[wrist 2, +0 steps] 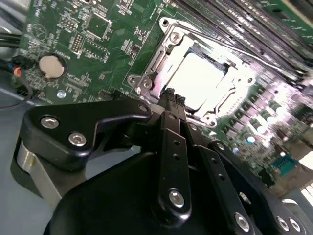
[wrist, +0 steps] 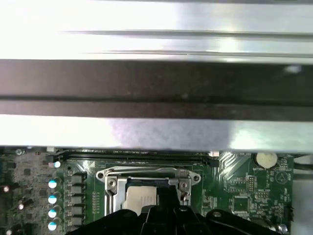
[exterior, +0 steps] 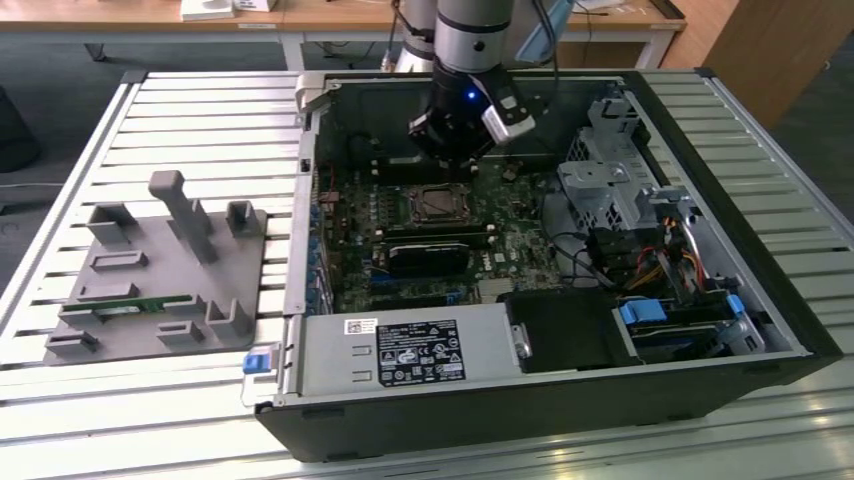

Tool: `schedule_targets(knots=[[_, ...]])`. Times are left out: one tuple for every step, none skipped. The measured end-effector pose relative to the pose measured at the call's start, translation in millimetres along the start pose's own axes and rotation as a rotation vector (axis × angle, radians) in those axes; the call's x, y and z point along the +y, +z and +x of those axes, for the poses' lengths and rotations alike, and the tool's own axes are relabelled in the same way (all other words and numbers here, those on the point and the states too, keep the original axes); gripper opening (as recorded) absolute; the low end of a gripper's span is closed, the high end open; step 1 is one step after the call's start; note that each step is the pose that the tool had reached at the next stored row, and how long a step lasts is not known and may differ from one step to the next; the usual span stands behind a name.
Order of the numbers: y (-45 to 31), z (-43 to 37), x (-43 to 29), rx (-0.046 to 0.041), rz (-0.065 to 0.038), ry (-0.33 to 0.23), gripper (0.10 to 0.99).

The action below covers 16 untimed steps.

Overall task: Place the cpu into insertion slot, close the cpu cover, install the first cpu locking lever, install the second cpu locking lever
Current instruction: 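Install the second cpu locking lever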

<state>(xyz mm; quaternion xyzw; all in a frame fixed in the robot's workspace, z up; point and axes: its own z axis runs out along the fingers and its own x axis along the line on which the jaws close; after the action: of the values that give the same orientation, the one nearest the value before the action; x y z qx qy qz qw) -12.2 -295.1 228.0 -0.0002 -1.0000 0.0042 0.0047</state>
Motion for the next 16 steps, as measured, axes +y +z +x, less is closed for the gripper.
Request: schedule_targets(knots=[[-3.9, 0.0, 0.0, 0.0001, 0.0, 0.0, 0.106], [-8.0, 0.1, -0.1, 0.0, 0.0, 0.0, 0.106], [-12.1, 0.1, -0.1, 0.0, 0.0, 0.0, 0.106], [-16.8, 0.2, -0.1, 0.0, 0.0, 0.0, 0.106], [-20.4, 0.2, -0.2, 0.0001, 0.0, 0.0, 0.106], [-22.9, 0.3, -0.2, 0.0001, 0.0, 0.0, 0.106], [-23.5, 0.2, -0.4, 0.0, 0.0, 0.0, 0.106], [-23.5, 0.2, -0.8, 0.0, 0.0, 0.0, 0.106], [-23.5, 0.2, -1.6, 0.0, 0.0, 0.0, 0.106], [-23.5, 0.2, -2.7, 0.0, 0.0, 0.0, 0.106], [-23.5, 0.2, -3.8, 0.0, 0.0, 0.0, 0.106], [-23.4, 0.2, -5.4, 0.0, 0.0, 0.0, 0.106], [-23.4, 0.2, -7.1, 0.0001, 0.0, 0.0, 0.106], [-23.4, 0.2, -8.7, 0.0001, 0.0, 0.0, 0.106], [-23.4, 0.2, -10.3, 0.0, 0.0, 0.0, 0.106], [-23.3, 0.2, -12.2, 0.0001, 0.0, 0.0, 0.106]])
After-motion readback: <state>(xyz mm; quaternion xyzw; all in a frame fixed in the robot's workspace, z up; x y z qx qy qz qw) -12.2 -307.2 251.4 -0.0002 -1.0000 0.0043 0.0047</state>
